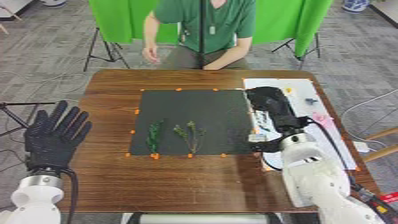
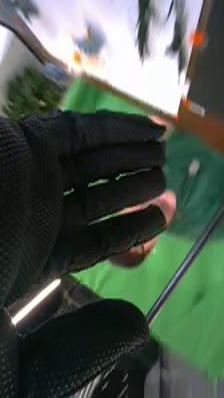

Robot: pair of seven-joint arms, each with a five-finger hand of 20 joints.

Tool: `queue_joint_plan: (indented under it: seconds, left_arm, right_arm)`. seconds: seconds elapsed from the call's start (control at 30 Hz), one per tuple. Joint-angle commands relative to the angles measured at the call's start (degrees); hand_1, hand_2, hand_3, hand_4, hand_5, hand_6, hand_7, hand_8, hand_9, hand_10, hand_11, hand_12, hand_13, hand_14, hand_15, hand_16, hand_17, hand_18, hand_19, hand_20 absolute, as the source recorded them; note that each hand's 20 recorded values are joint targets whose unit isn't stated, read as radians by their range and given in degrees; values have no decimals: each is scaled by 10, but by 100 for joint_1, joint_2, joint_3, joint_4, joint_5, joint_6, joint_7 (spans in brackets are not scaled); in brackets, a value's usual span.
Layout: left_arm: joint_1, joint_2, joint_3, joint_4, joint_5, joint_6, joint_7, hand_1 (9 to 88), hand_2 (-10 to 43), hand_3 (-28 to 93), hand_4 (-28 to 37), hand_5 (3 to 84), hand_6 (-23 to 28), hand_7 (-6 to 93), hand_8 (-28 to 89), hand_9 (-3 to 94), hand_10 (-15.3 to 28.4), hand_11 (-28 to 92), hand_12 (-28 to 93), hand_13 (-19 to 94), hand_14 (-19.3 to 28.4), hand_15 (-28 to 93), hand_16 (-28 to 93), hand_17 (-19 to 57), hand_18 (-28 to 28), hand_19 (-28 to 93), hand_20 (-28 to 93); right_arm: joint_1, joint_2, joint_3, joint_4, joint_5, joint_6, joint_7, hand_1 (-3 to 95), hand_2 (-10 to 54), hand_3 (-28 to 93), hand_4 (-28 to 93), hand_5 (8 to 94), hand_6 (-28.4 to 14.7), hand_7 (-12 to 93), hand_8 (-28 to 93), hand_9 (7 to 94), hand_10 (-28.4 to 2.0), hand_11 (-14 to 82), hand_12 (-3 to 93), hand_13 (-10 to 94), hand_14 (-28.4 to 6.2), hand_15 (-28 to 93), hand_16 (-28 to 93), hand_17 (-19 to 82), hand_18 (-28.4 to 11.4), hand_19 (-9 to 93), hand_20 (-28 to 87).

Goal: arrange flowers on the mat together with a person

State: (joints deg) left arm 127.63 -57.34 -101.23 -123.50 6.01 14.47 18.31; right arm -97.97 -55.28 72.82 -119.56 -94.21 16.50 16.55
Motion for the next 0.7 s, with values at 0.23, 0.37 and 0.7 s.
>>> queue_joint_plan:
  seconds: [0.23, 0.37, 0.7]
  left_arm:
    - [127, 8, -103, -55, -74, 0, 176, 294, 115, 701, -283, 358, 68, 127, -108, 309, 151, 200, 92, 235, 142, 318, -57, -69, 138, 315, 119]
    - [137, -36, -84, -90, -116, 133, 251, 297, 117, 700, -283, 362, 70, 128, -109, 314, 150, 202, 92, 240, 142, 322, -56, -68, 138, 319, 121]
    - [29, -79, 29, -46, -61, 86, 255, 299, 120, 701, -283, 370, 68, 131, -111, 326, 145, 206, 87, 251, 139, 323, -66, -67, 137, 322, 120]
  right_arm:
    - [-624, 365, 1570, 317, 4633, -1316, -2180, 174, 112, 741, -204, 454, -54, 162, -96, 448, -185, 87, 204, 325, -166, 280, 216, 130, -190, 391, 120]
    - [-651, 388, 1757, 526, 5259, -1890, -2499, 151, 85, 736, -207, 405, -53, 137, -84, 414, -180, 58, 213, 316, -165, 215, 248, 148, -211, 350, 124]
    - [-672, -21, 2863, 999, 4968, -3076, -2152, 164, 44, 701, -195, 432, -35, 124, -72, 444, -171, 55, 218, 380, -162, 168, 290, 201, -215, 315, 151]
